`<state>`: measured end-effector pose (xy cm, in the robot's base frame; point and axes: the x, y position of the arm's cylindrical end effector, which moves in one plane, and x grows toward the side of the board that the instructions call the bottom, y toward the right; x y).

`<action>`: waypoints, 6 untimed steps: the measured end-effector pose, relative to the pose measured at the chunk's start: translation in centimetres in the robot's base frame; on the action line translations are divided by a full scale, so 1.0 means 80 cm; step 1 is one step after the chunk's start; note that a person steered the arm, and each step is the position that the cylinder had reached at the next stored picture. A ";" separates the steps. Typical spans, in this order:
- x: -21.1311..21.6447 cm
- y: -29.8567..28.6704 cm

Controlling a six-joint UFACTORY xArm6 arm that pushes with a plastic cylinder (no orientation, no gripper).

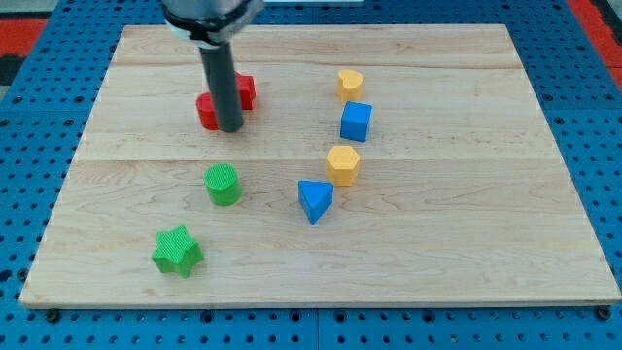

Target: Push the red circle into the red star

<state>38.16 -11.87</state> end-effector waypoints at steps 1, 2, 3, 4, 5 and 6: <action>-0.023 -0.040; -0.018 -0.049; -0.020 -0.136; -0.070 -0.169; -0.057 -0.127; -0.041 -0.059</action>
